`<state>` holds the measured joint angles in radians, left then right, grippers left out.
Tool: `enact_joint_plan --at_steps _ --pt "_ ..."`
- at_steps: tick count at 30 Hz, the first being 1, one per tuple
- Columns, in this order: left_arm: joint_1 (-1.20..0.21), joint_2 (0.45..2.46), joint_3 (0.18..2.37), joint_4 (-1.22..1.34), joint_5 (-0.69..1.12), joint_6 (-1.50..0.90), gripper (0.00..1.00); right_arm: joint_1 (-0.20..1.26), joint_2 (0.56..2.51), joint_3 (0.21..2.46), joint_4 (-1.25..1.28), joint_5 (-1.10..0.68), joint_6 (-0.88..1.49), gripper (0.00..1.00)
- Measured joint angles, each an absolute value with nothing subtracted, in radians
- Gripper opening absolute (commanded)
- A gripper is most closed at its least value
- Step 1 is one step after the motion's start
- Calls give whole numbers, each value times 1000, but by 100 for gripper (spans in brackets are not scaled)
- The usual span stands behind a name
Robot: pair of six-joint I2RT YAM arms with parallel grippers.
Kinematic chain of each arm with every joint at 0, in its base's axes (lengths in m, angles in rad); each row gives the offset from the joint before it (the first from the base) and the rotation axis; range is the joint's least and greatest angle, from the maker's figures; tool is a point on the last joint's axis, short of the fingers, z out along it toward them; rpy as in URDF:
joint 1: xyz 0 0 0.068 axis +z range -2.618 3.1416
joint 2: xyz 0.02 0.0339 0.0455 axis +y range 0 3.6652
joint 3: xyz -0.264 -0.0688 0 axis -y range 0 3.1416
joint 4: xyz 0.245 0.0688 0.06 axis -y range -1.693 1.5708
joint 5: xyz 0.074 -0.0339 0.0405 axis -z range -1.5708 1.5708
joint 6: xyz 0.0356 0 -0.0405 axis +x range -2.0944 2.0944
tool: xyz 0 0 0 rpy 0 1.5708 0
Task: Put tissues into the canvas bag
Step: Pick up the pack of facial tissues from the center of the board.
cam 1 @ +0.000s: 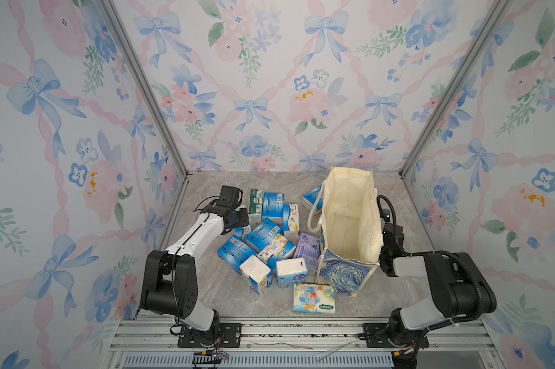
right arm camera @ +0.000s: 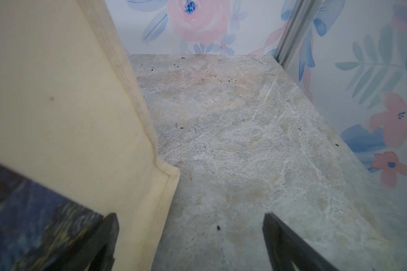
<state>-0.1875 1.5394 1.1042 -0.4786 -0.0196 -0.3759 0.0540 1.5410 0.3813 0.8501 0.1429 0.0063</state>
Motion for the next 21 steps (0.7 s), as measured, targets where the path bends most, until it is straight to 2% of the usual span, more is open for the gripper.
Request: enact_joint_plan --at_steps 8,16,21 --pt "-187 1514 1119 -493 -45 -371 16 54 1541 381 850 143 6 96" --pt "-212 1345 1206 -527 -132 -368 14 54 1541 381 850 143 6 96" --pt "-329 1316 1345 -517 -163 -352 14 54 1541 381 850 143 6 97"
